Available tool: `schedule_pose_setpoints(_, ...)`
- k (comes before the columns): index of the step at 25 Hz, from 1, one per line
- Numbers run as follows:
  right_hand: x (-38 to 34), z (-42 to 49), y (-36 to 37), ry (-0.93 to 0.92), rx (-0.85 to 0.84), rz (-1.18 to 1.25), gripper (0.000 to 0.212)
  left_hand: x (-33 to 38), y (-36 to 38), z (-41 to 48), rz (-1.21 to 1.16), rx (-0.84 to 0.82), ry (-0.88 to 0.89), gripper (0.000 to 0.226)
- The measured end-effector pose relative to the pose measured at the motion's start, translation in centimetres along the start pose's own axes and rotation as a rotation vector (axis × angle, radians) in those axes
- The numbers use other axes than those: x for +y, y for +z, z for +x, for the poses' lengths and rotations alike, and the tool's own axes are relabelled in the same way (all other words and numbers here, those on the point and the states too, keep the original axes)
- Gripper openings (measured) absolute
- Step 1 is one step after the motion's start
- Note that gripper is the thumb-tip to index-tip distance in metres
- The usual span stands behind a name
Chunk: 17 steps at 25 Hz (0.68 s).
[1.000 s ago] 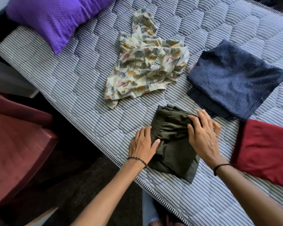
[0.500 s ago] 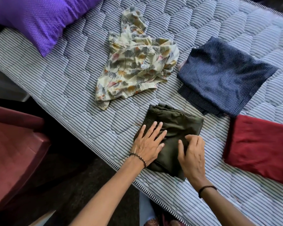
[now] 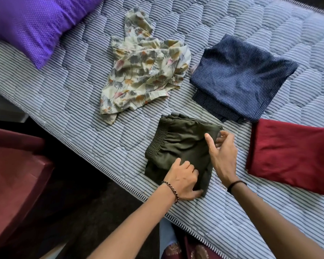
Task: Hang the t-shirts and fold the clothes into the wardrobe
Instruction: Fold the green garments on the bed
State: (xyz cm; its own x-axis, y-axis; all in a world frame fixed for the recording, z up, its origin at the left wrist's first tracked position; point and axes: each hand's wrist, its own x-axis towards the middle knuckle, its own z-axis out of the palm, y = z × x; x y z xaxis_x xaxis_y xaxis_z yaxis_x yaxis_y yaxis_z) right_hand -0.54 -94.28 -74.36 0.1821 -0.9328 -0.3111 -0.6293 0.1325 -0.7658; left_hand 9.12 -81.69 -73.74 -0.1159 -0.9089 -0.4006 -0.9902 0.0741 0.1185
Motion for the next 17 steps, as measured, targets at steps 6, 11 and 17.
schedule_pose_setpoints(6, 0.2, 0.8, -1.2, 0.045, 0.049, 0.103, 0.019, 1.5, -2.0, 0.9, -0.052, -0.162, -0.068, 0.04)
schedule_pose_setpoints(11, -0.2, 2.3, -2.8, -0.08, 0.118, 0.057, 0.013, 1.9, -4.0, 1.2, -0.361, -0.066, -0.056, 0.03)
schedule_pose_setpoints(17, 0.6, 2.3, -1.8, -0.324, 0.068, -0.117, 0.013, 0.8, -1.7, 1.5, -0.204, 0.252, 0.0, 0.024)
